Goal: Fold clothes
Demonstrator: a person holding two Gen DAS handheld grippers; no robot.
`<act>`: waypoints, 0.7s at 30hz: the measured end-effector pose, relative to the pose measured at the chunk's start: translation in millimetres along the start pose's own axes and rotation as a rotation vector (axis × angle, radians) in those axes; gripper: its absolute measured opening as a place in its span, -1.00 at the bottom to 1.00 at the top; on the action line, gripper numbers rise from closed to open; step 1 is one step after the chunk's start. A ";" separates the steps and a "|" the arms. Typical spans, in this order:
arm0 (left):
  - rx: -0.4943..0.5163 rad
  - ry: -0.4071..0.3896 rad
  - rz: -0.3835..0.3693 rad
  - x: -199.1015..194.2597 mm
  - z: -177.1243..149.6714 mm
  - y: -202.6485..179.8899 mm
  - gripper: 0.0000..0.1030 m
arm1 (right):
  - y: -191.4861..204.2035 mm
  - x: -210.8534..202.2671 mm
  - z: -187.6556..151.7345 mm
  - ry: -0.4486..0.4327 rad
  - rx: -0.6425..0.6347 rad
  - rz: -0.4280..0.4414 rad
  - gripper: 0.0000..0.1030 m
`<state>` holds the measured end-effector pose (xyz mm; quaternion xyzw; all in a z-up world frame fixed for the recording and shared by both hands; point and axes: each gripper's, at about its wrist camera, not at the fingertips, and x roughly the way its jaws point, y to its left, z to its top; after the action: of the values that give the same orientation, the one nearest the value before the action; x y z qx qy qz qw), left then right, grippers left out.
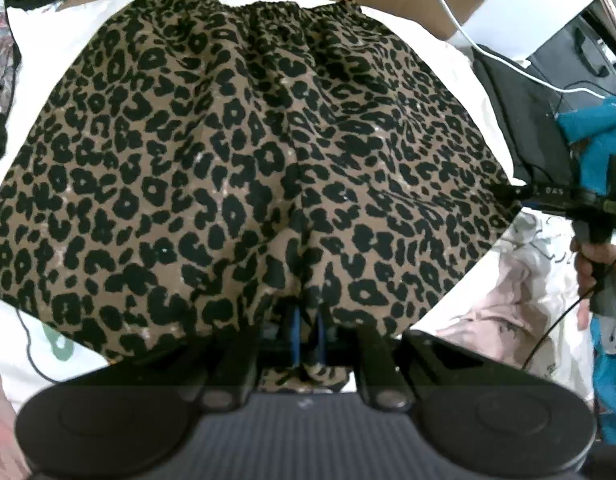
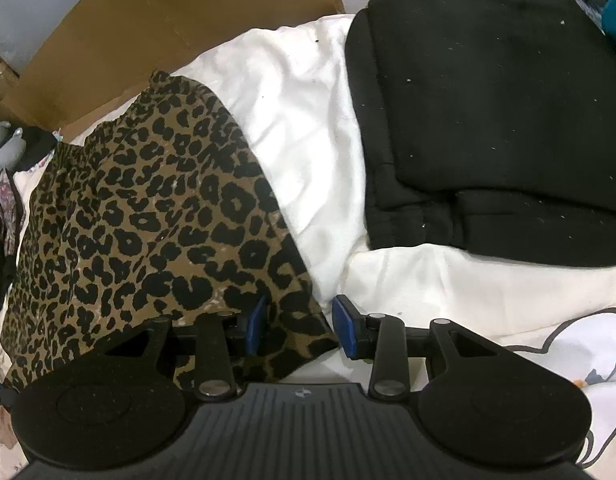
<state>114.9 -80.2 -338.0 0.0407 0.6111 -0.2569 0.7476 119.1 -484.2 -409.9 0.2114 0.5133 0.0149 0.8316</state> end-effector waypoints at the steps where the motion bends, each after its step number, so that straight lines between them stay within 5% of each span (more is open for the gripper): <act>1: 0.000 0.000 0.006 0.4 -0.7 1.0 -0.83 | -1.3 -0.1 0.3 0.001 0.006 0.003 -0.13; 14: -0.020 -0.002 0.043 9.0 -1.4 9.4 -0.84 | 2.7 0.2 -3.1 0.026 -0.070 0.013 -0.13; 18: -0.009 0.001 0.033 8.9 -0.5 5.5 -0.84 | 6.3 -3.8 -2.8 0.025 -0.103 -0.004 -0.81; 21: 0.002 0.001 0.017 4.8 0.6 3.8 -0.84 | 14.6 -13.0 -1.9 0.011 -0.149 -0.034 -0.92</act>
<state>117.7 -78.8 -343.4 0.0466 0.6107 -0.2511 0.7496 114.1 -473.3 -394.2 0.1402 0.5190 0.0400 0.8422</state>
